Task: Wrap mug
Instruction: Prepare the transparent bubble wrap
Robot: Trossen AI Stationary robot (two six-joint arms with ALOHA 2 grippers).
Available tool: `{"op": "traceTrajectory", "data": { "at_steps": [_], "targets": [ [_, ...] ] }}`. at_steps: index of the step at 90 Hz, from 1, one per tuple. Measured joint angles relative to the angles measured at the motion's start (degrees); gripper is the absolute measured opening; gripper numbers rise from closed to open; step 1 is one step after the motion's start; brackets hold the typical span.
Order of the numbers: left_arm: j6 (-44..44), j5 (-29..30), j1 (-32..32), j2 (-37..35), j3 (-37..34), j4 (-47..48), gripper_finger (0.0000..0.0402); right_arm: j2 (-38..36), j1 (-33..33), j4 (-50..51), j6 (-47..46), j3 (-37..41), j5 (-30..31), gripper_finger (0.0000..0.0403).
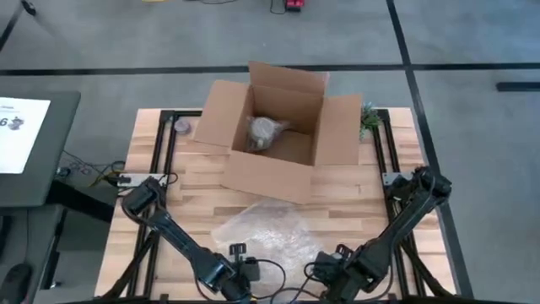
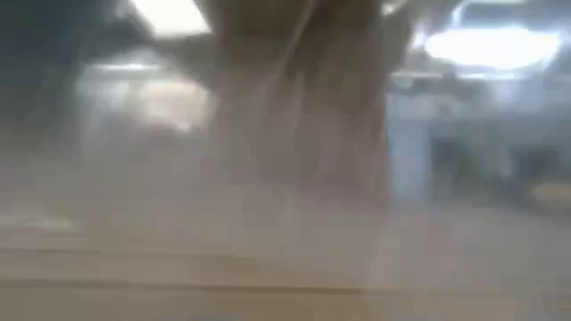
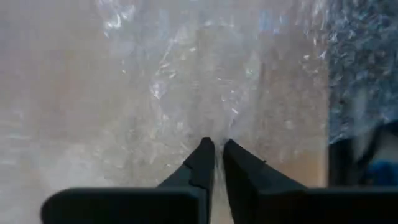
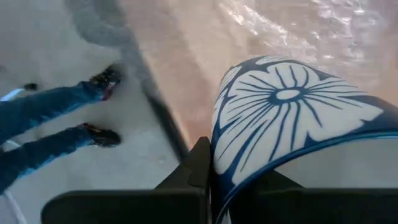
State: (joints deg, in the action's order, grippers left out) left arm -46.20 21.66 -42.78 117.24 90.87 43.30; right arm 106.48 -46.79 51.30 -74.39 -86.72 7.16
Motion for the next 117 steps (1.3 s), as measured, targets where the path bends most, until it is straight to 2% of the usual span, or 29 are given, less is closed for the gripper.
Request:
{"op": "traceTrajectory", "data": {
  "at_steps": [14, 22, 54, 81, 100, 117],
  "targets": [
    [-4.3, 4.0, 0.0, -0.1, 5.6, 6.9, 0.0005, 0.1, 0.4, 3.1, 1.1, 0.0, -1.6, 0.0009],
    [-6.5, 4.2, 0.3, -0.2, 7.0, 7.3, 0.0001, 0.3, 0.4, 2.2, 2.7, -0.1, -2.2, 0.0009],
    [-20.6, 5.7, 0.7, 0.1, 7.2, 10.4, 0.0, 2.5, 0.0, 2.5, 2.6, 0.2, -2.8, 0.0009],
    [-27.0, 7.6, 1.0, 0.0, 7.2, 8.5, 0.0, 4.2, -1.3, 5.1, 2.8, 0.0, -5.8, 0.0009],
    [-25.7, 7.5, 1.0, 0.0, 7.2, 8.3, 0.0045, 4.0, -2.0, 14.8, 0.7, -1.1, -8.1, 0.0009],
    [-26.1, 5.7, 1.3, 0.0, 4.0, 5.8, 0.0081, 3.8, -2.6, 14.6, 1.5, -2.6, -8.1, 0.0009]
  ]
}}
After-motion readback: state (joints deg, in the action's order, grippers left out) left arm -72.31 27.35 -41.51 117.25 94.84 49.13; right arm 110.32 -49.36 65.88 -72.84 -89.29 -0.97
